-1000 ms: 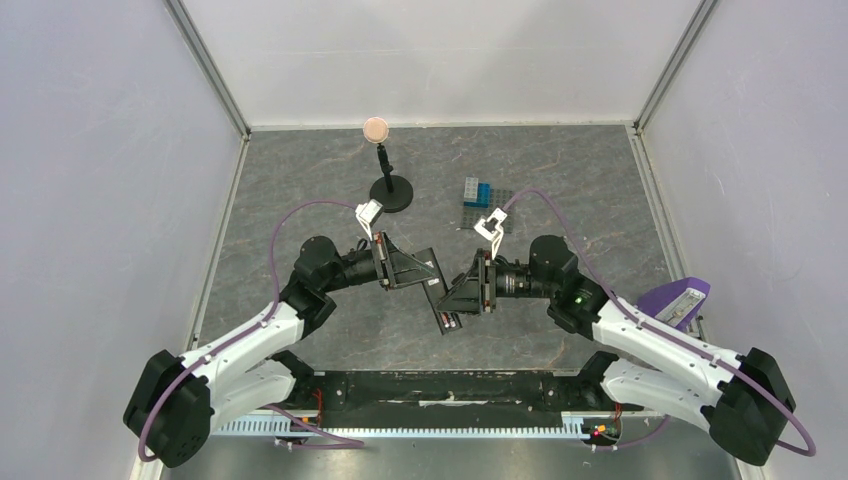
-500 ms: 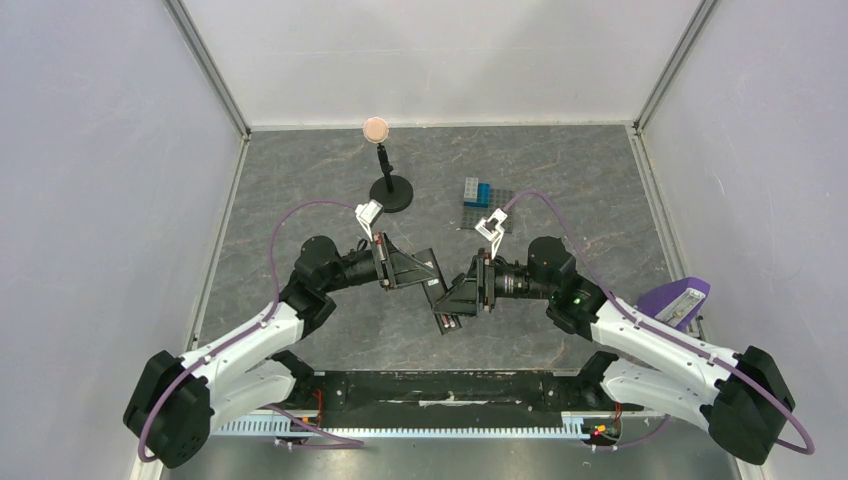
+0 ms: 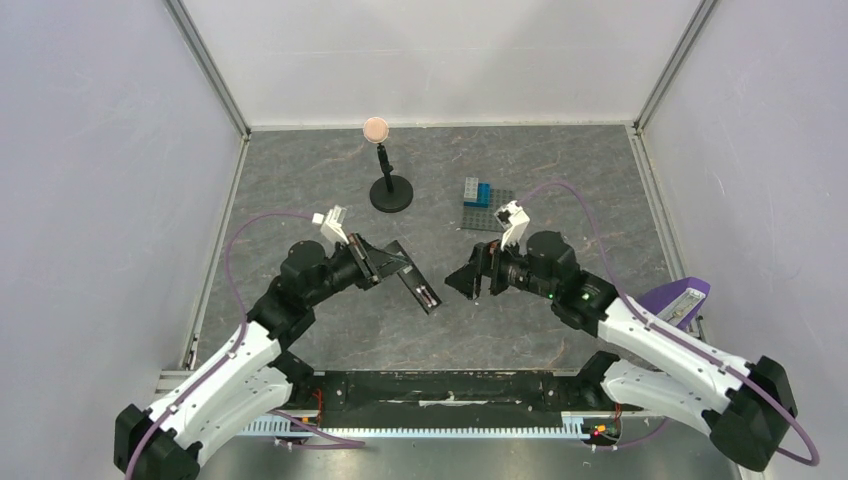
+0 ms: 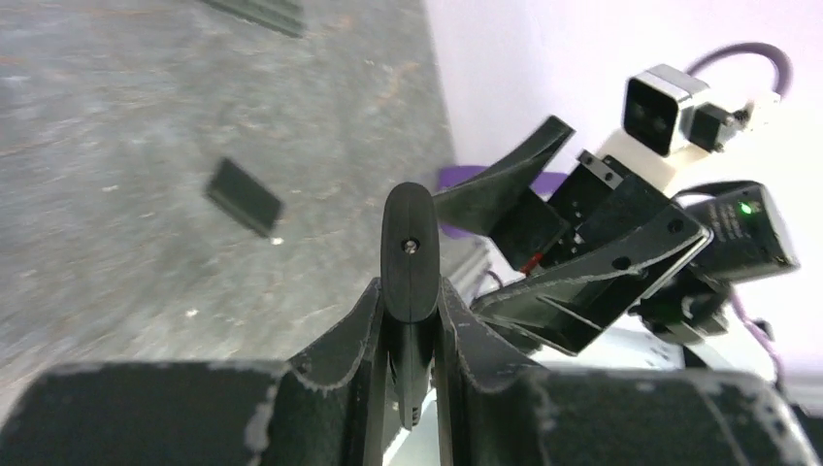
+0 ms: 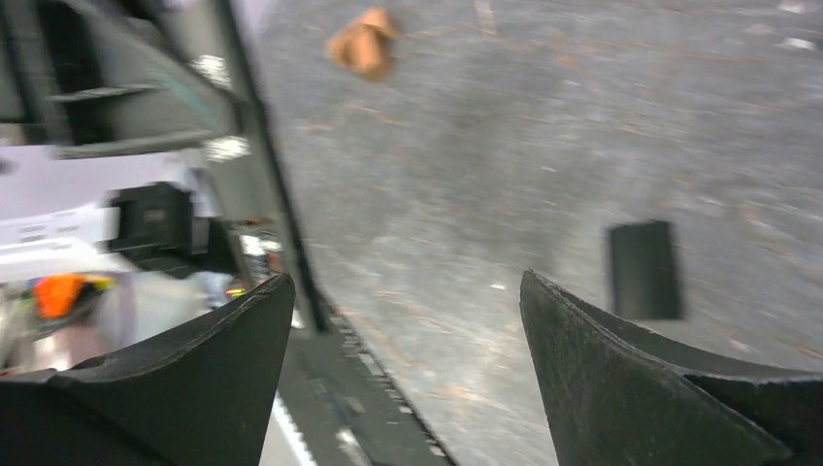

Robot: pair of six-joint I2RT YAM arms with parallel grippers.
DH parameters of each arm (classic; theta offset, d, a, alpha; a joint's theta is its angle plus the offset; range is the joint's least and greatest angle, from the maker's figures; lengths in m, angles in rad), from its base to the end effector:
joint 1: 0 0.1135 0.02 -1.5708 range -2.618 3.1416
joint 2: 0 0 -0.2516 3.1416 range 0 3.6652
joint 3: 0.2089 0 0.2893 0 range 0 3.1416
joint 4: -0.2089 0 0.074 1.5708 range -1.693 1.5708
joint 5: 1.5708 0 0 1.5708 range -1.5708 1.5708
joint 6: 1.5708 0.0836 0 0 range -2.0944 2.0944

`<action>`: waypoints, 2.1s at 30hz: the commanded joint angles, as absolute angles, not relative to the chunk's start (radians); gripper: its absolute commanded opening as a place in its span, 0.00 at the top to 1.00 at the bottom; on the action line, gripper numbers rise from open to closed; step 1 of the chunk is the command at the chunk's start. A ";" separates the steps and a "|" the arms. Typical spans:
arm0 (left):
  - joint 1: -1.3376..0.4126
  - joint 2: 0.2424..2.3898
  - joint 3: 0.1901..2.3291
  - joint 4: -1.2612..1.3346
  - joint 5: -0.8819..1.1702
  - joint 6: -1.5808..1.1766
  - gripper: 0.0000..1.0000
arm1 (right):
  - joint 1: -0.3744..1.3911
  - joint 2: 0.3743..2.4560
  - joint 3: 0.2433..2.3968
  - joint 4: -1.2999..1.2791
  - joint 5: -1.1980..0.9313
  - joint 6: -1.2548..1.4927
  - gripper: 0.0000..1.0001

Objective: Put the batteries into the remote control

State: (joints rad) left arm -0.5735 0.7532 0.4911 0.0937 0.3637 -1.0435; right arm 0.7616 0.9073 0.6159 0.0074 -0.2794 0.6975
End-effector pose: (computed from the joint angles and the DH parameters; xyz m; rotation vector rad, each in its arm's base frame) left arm 0.2151 -0.1744 0.2447 -0.1602 1.9746 -1.4441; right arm 0.2023 0.2248 0.2446 -0.2795 2.0261 1.2298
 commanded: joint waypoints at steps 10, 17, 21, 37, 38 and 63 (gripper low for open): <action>-0.534 0.648 0.517 -0.262 0.042 -0.992 0.98 | 0.758 1.326 0.736 -0.346 0.102 0.254 0.13; -0.527 0.676 0.518 -0.256 0.059 -0.992 0.98 | 0.758 1.445 0.804 -0.335 0.067 0.179 0.16; -0.519 0.689 0.516 -0.243 0.070 -0.992 0.98 | 0.757 1.509 0.836 -0.336 0.045 0.148 0.16; -0.486 0.720 0.498 -0.193 0.123 -1.009 0.98 | 0.759 1.652 0.908 -0.378 0.025 0.185 0.48; -0.485 0.719 0.496 -0.190 0.126 -1.010 0.98 | 0.757 1.658 0.910 -0.385 0.020 0.193 0.50; -0.479 0.711 0.453 0.058 0.234 -0.863 0.98 | 0.815 1.168 0.753 -0.158 -0.154 0.203 0.70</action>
